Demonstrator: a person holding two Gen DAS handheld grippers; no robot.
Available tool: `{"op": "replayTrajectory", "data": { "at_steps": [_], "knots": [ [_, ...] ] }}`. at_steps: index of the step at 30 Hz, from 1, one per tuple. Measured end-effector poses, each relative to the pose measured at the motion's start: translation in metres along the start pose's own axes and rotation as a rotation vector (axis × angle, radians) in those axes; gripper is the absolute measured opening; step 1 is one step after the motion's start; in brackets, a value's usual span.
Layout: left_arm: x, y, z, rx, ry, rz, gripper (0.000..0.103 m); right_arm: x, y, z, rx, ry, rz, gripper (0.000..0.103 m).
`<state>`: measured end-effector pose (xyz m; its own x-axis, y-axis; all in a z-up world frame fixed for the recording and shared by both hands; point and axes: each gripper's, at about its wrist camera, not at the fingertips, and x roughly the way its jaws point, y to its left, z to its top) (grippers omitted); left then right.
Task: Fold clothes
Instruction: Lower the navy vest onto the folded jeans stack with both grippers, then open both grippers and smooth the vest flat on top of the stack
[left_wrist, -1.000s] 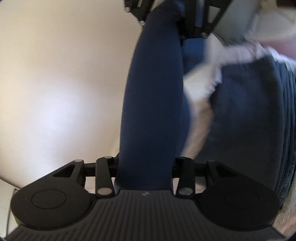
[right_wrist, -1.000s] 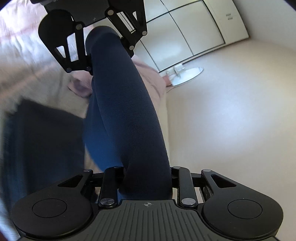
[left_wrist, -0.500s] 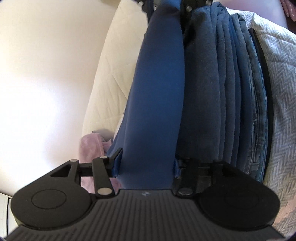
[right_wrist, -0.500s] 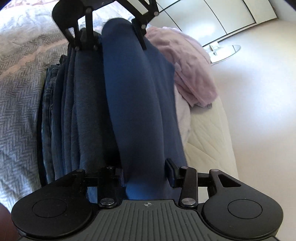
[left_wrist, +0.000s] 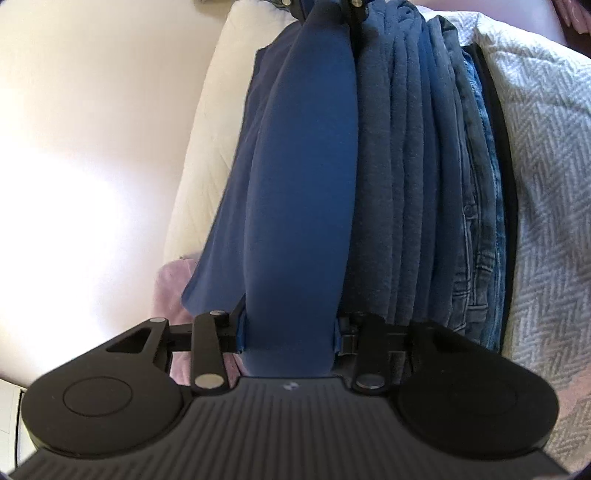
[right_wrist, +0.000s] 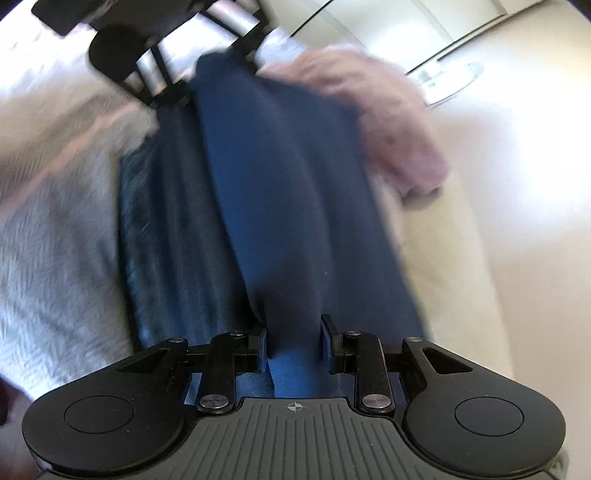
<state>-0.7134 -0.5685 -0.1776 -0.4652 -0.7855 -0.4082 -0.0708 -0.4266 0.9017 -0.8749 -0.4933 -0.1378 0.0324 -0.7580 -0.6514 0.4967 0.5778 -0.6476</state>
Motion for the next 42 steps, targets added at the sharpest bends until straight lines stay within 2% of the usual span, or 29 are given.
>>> {"op": "replayTrajectory", "data": {
  "at_steps": [4,10,13,16,19,24,29,32,35,36,37,38,40,42],
  "knots": [
    [-0.002,0.017,-0.012,-0.033,0.008,-0.014,0.035,-0.012,-0.011,0.001,0.058,-0.003,-0.010,0.027],
    [-0.013,0.010,-0.028,-0.052,0.004,-0.016,0.035,-0.018,0.005,-0.004,0.078,0.015,0.005,0.027],
    [-0.011,0.006,-0.037,-0.018,-0.009,-0.003,0.034,-0.034,-0.005,0.001,0.087,-0.001,0.011,0.027],
    [-0.004,0.011,-0.038,-0.033,0.011,0.006,0.033,-0.029,-0.004,-0.004,0.082,0.000,-0.002,0.027],
    [-0.012,0.013,-0.044,-0.061,0.024,0.003,0.033,-0.016,0.002,0.005,0.114,0.014,0.004,0.027],
    [-0.015,0.010,-0.053,-0.038,0.027,0.017,0.033,-0.018,0.019,-0.004,0.068,-0.004,0.012,0.027],
    [-0.017,0.031,-0.060,-0.015,0.028,-0.002,0.040,-0.018,0.013,0.000,0.071,0.006,0.004,0.027],
    [-0.027,0.049,-0.066,-0.026,0.026,-0.040,0.046,-0.009,0.020,0.006,0.061,0.017,0.002,0.027],
    [-0.046,0.076,-0.077,-0.100,0.023,-0.114,0.046,-0.006,0.022,0.009,0.053,0.032,-0.002,0.028],
    [-0.077,0.075,-0.097,-0.133,0.022,-0.130,0.045,-0.007,0.021,0.009,0.055,0.037,-0.002,0.028],
    [-0.096,0.080,-0.090,-0.181,0.020,-0.138,0.044,-0.005,0.021,0.011,0.054,0.041,-0.001,0.028],
    [-0.116,0.074,-0.070,-0.245,0.019,-0.149,0.044,-0.003,0.022,0.012,0.052,0.045,0.000,0.028],
    [-0.137,0.111,-0.081,-0.390,0.025,-0.153,0.044,0.002,0.024,0.014,0.048,0.050,0.002,0.028],
    [-0.130,0.139,-0.074,-0.509,0.026,-0.161,0.044,0.002,0.024,0.014,0.049,0.052,0.005,0.029]
  ]
}}
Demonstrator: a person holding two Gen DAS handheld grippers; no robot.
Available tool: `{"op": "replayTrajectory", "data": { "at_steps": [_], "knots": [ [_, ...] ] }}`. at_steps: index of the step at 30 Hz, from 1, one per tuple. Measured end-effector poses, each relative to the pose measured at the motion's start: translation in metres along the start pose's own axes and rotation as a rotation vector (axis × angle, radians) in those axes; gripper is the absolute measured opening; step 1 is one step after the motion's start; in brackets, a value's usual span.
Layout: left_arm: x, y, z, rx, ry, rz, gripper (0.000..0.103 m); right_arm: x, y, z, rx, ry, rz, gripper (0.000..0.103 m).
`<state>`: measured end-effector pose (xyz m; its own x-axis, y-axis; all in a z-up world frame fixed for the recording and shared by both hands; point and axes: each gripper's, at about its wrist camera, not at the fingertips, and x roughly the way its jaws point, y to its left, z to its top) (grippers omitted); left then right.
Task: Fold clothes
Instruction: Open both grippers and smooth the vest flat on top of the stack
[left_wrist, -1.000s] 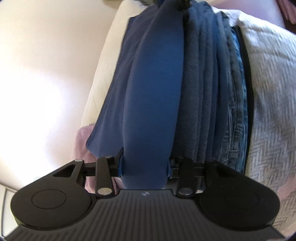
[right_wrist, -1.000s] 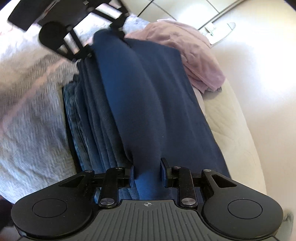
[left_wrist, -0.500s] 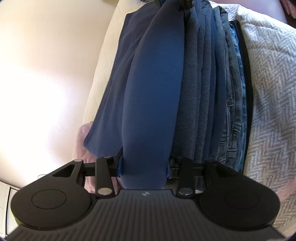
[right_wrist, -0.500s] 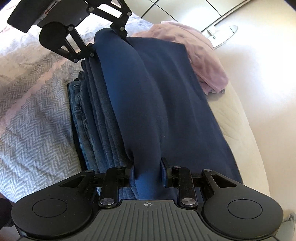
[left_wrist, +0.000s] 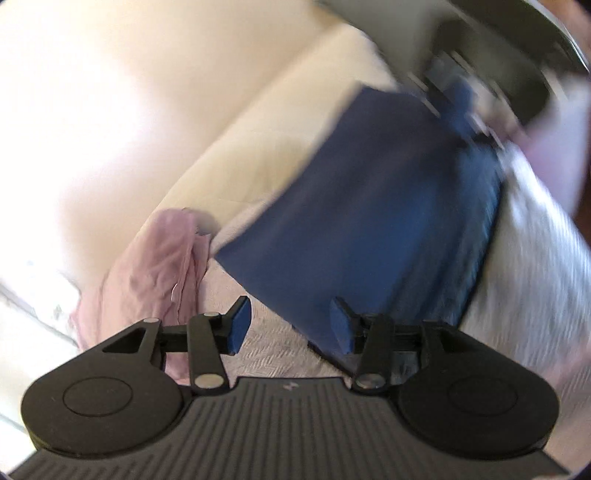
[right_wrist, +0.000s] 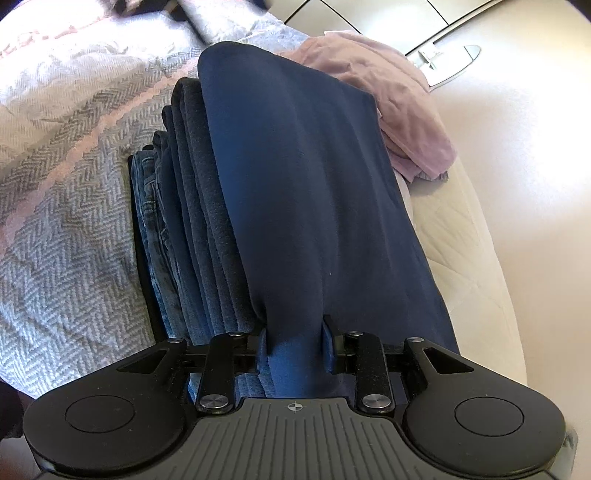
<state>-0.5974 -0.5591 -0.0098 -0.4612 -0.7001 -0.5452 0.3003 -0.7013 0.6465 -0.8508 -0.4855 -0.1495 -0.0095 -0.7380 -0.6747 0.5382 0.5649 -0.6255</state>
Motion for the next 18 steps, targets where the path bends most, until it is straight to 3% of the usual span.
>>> {"op": "replayTrajectory", "data": {
  "at_steps": [2,4,6,8,11,14,18],
  "knots": [
    [0.013,0.017,0.014,-0.091,0.023,-0.020,0.043,0.001,0.001,0.000,0.006,0.002,0.003,0.029],
    [0.038,0.029,0.019,-0.167,0.104,-0.085,0.041,0.001,0.000,0.000,0.019,0.001,0.006,0.030],
    [0.070,0.019,0.018,-0.188,0.189,-0.146,0.034,-0.002,-0.004,-0.001,0.040,0.004,0.021,0.032],
    [0.081,0.007,0.013,-0.191,0.209,-0.165,0.029,-0.011,-0.017,-0.001,0.095,0.010,0.064,0.034],
    [0.096,-0.012,0.013,-0.220,0.210,-0.170,0.025,-0.032,-0.050,-0.001,0.256,-0.004,0.189,0.035],
    [0.115,-0.026,0.020,-0.248,0.222,-0.179,0.025,-0.049,-0.087,-0.003,0.478,-0.090,0.296,0.035],
    [0.126,-0.034,0.022,-0.252,0.230,-0.181,0.025,-0.026,-0.123,0.000,0.668,-0.134,0.355,0.035]
  ]
}}
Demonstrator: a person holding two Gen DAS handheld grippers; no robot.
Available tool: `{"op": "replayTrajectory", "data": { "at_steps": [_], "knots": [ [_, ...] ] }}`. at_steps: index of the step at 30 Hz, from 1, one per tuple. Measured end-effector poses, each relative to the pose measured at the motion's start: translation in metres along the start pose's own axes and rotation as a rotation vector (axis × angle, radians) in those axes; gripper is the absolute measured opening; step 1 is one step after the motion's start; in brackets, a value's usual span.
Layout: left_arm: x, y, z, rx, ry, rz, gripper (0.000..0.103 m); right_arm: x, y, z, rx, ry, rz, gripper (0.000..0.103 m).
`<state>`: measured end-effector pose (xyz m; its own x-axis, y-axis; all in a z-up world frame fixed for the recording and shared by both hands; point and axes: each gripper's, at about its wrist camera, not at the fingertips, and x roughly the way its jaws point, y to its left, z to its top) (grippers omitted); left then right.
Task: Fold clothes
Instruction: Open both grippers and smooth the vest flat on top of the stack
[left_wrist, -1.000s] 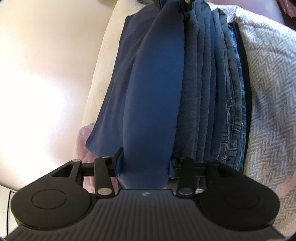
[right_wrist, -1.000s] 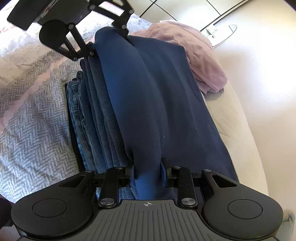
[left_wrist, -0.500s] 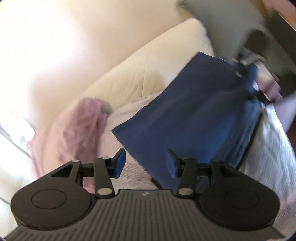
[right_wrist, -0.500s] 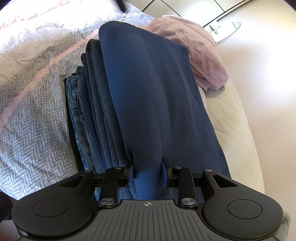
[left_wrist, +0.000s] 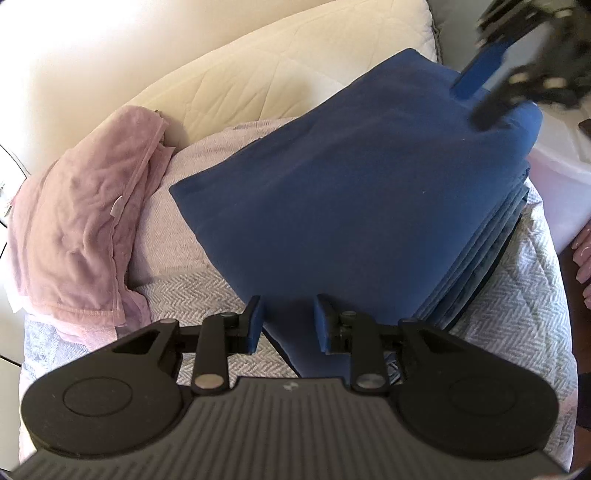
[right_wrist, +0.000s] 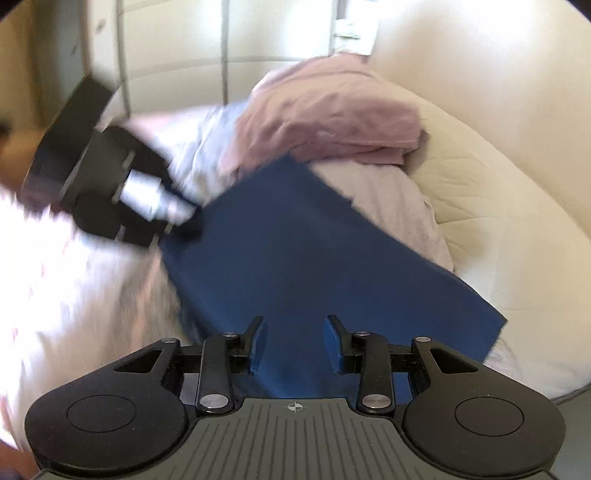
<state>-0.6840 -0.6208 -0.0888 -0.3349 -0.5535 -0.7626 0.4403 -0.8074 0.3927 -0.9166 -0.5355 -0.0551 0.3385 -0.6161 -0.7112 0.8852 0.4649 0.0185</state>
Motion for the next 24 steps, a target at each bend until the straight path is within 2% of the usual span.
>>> {"op": "replayTrajectory", "data": {
  "at_steps": [5,9,14,18,21,24],
  "knots": [
    [-0.004,-0.003,-0.010,-0.027,0.021,-0.017,0.025,0.046,-0.013,-0.005,0.101,0.107,0.075,0.035],
    [-0.005,-0.013,-0.015,-0.037,0.039,-0.018,0.025,0.043,-0.005,-0.018,0.108,0.095,0.083,0.035],
    [-0.016,-0.004,0.016,-0.022,0.021,-0.012,0.027,0.044,-0.012,-0.010,0.100,0.112,0.088,0.035],
    [-0.006,0.018,0.053,-0.084,-0.016,-0.008,0.027,0.048,-0.008,-0.013,0.108,0.110,0.079,0.035],
    [0.020,0.034,0.079,-0.139,-0.018,-0.011,0.027,0.049,-0.001,-0.018,0.104,0.102,0.060,0.035],
    [0.057,0.050,0.087,-0.205,0.044,-0.025,0.027,0.048,0.005,-0.023,0.108,0.087,0.039,0.035]
  ]
}}
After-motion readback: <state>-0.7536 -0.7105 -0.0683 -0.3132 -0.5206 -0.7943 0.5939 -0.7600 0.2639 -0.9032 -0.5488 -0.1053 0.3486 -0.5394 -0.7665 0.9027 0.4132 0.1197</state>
